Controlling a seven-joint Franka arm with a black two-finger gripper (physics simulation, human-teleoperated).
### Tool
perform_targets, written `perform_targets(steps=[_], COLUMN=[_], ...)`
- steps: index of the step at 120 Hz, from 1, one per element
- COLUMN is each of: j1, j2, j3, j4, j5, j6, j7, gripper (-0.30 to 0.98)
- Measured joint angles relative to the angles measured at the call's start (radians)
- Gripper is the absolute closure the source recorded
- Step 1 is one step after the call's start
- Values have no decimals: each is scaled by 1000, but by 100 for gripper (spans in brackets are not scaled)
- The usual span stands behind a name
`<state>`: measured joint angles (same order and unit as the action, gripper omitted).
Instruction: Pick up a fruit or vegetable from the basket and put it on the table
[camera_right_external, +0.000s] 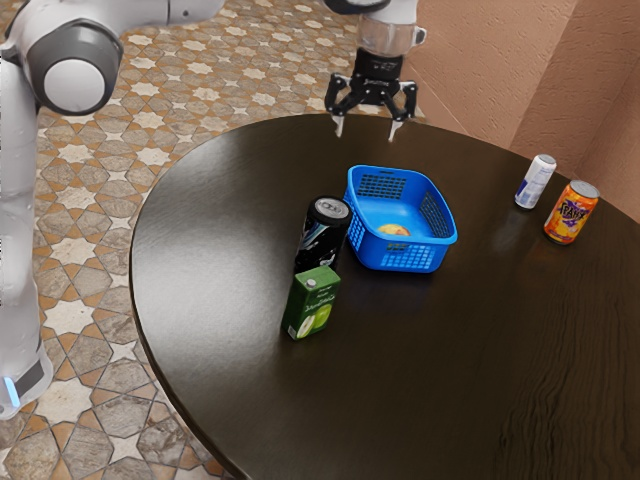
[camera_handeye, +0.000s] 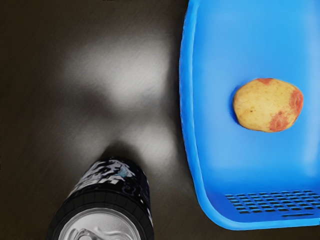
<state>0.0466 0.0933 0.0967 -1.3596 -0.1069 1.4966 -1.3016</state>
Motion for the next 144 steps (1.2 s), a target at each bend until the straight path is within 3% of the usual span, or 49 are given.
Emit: perform_targets(steps=[15,30,65,82,100,144], j1=[21,-61,-85,-38,-30,13], j2=[0,4,124,71,76,121], j3=[-5,-4,-19,-140,-166,-170], j4=[-1,-2,48,-93,-108,-100], j5=[-15,-15,172,277,369,422], j6=[-4,-7,72,173,237,293], j7=[-168,-246,-21,94,204,415], gripper=[0,0,0,0,0,0])
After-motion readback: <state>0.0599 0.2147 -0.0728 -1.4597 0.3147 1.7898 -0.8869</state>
